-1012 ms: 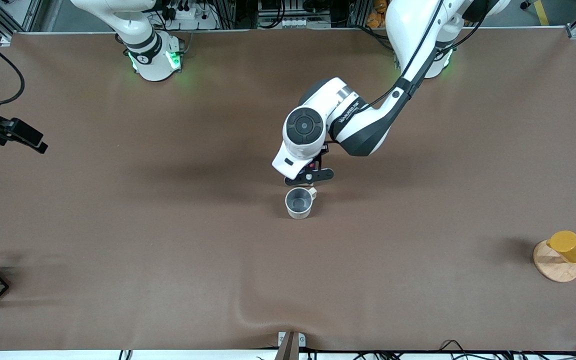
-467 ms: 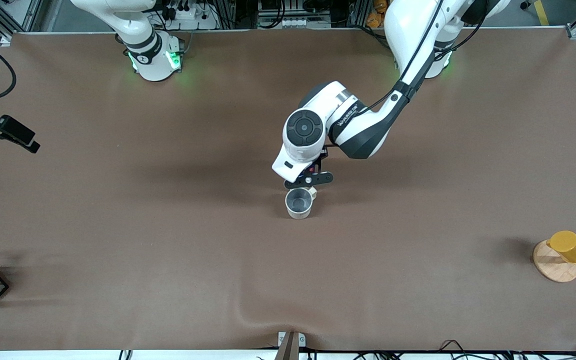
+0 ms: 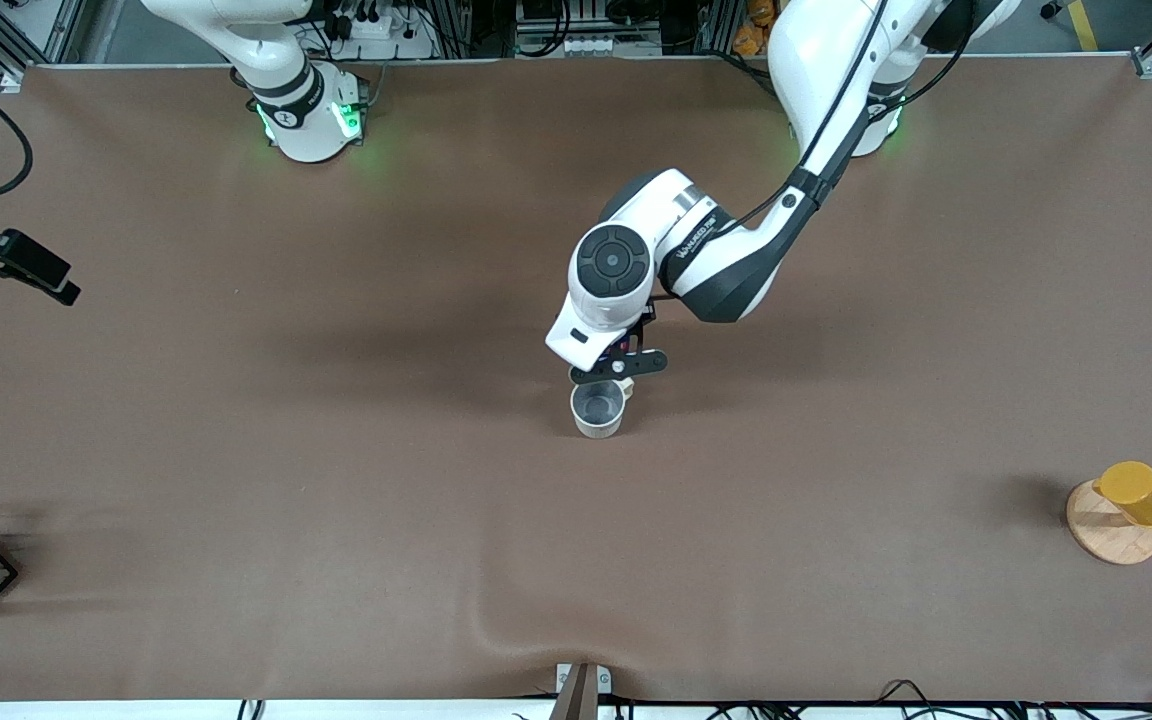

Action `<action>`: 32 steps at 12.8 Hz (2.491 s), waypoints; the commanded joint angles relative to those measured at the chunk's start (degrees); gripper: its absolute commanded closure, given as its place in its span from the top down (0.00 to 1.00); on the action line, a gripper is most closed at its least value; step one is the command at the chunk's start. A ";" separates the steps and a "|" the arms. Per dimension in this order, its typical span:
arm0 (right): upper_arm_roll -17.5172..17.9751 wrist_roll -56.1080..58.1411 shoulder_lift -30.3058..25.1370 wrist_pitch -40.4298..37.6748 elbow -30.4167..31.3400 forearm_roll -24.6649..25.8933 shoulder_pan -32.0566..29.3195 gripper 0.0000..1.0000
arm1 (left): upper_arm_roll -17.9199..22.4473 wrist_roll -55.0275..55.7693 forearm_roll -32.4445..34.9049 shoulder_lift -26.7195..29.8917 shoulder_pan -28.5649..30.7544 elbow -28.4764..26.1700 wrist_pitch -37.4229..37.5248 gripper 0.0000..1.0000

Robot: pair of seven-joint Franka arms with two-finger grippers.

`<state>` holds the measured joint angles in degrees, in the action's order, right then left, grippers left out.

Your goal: Place milk next to cup

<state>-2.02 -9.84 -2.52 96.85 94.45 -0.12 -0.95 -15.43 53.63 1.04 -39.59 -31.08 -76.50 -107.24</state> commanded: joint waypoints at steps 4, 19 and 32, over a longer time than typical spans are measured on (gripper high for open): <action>0.96 0.09 -0.21 -0.87 -0.59 0.56 -0.72 1.00 | 1.02 -0.28 1.34 -1.45 -0.92 1.61 -0.96 0.00; 0.96 0.09 -0.03 -1.31 -0.50 0.56 -0.98 1.00 | 0.66 0.42 1.60 9.16 -0.30 1.53 3.43 1.00; 0.87 0.53 0.14 -1.57 -0.50 0.56 -1.24 1.00 | 12.83 -42.00 1.34 31.48 19.32 -3.04 25.04 1.00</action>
<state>-1.99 -9.84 -2.44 95.90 94.45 -0.12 -0.98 -9.12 17.53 3.22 -14.86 -8.96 -74.58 -84.93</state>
